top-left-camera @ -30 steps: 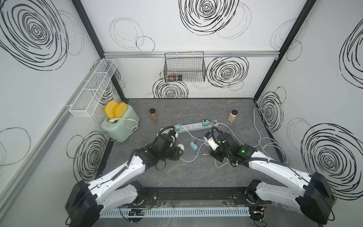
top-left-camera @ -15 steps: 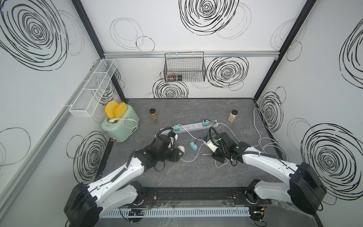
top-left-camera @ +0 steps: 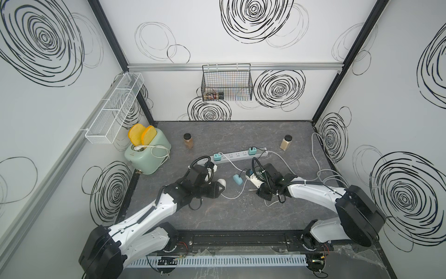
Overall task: Charge the bluetooth headset
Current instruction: Pick up the charging cable from the center of the board.
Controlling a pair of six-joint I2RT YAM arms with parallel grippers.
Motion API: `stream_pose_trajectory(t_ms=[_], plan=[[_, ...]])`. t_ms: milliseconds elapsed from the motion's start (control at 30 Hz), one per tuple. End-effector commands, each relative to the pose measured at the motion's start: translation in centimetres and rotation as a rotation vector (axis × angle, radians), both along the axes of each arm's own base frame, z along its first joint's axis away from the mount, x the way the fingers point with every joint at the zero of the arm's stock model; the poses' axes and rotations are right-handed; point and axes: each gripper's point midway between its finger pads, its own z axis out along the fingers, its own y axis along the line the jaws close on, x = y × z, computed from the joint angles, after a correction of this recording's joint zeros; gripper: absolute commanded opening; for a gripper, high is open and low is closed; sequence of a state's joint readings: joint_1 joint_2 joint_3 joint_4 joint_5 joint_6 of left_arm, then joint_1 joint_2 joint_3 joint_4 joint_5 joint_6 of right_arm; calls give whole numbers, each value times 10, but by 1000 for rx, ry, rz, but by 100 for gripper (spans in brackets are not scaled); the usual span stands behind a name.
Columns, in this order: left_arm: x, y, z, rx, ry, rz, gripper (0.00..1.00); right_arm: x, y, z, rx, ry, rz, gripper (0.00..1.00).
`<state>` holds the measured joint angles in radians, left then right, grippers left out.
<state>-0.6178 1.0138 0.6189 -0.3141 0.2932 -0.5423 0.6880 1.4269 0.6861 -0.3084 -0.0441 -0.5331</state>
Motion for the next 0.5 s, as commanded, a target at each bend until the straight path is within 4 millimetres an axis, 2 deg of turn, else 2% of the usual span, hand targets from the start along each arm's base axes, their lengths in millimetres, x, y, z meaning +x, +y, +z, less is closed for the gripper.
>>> stream_pose_trajectory(t_ms=[0, 200, 333, 467], plan=[[5, -3, 7, -32, -33, -6, 26, 5, 10, 4, 3, -14, 44, 42], [4, -5, 6, -43, -28, -11, 26, 5, 19, -4, 22, -12, 71, 40], [5, -5, 6, -41, -25, -11, 26, 8, 26, -5, 45, -20, 85, 33], [4, -4, 4, -41, -21, -8, 26, 10, 30, -6, 61, -24, 92, 33]])
